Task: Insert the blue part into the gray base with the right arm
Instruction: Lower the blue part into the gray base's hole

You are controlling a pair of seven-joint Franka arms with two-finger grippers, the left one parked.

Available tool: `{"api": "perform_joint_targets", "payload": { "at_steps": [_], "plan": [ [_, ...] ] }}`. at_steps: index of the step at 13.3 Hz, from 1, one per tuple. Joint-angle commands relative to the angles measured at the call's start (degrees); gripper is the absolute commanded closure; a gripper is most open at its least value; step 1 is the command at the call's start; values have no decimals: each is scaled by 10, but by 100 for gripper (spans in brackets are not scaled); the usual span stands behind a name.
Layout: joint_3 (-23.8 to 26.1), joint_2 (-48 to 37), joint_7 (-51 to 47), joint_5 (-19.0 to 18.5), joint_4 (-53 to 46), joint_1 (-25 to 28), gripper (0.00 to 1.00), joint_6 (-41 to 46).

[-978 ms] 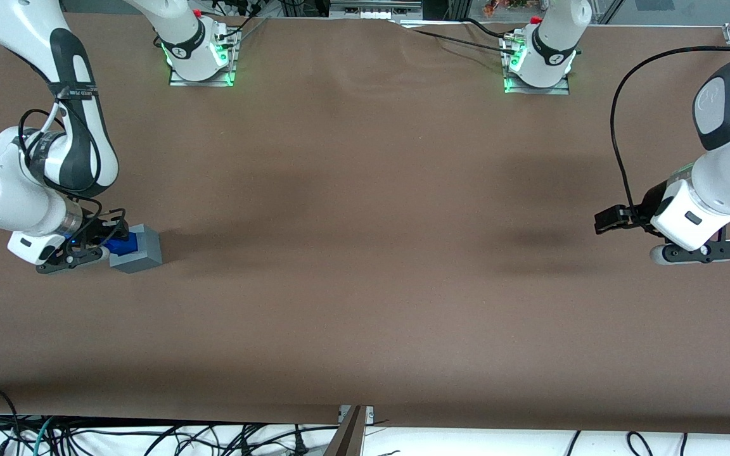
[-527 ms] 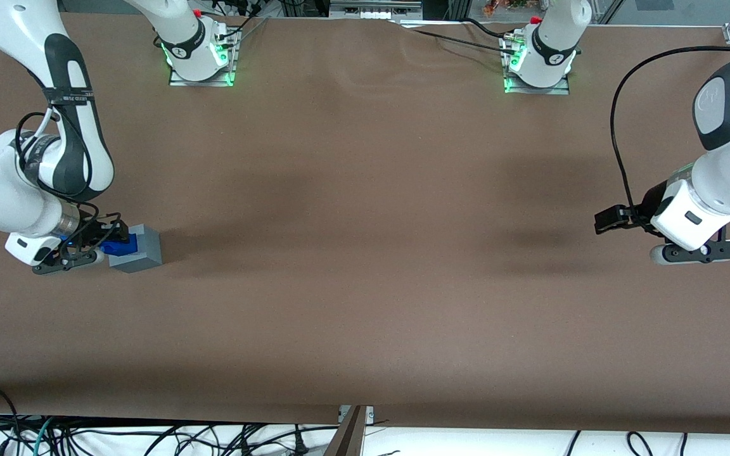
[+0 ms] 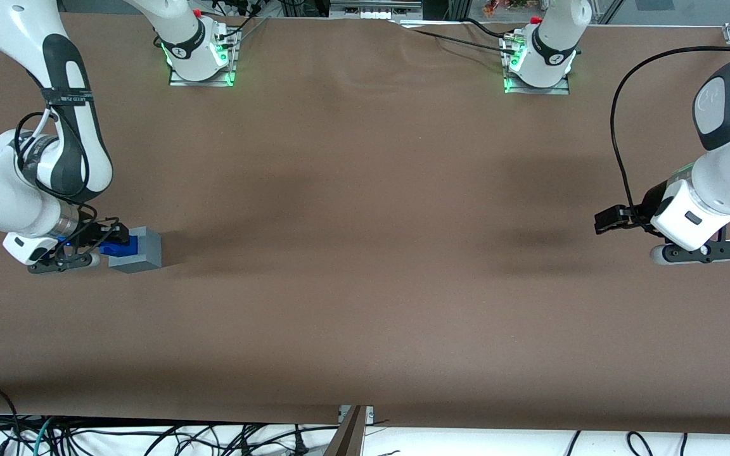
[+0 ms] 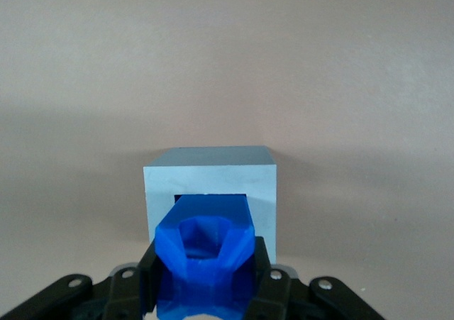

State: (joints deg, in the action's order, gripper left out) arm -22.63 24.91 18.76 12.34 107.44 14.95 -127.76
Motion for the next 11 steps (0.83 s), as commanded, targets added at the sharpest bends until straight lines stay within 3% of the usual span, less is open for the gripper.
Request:
{"api": "perform_joint_targets", "payload": {
  "at_steps": [1,2,3,4,5,11],
  "plan": [
    [5,29,-71,12,1,1,71,-19],
    [4,29,-67,11,0,1,71,-19],
    [4,30,-66,8,0,0,60,-19],
    [4,30,-66,8,-1,1,27,-19],
    [5,31,-66,8,-10,1,1,-19],
    [7,17,-72,6,-62,9,1,35]
  ]
}}
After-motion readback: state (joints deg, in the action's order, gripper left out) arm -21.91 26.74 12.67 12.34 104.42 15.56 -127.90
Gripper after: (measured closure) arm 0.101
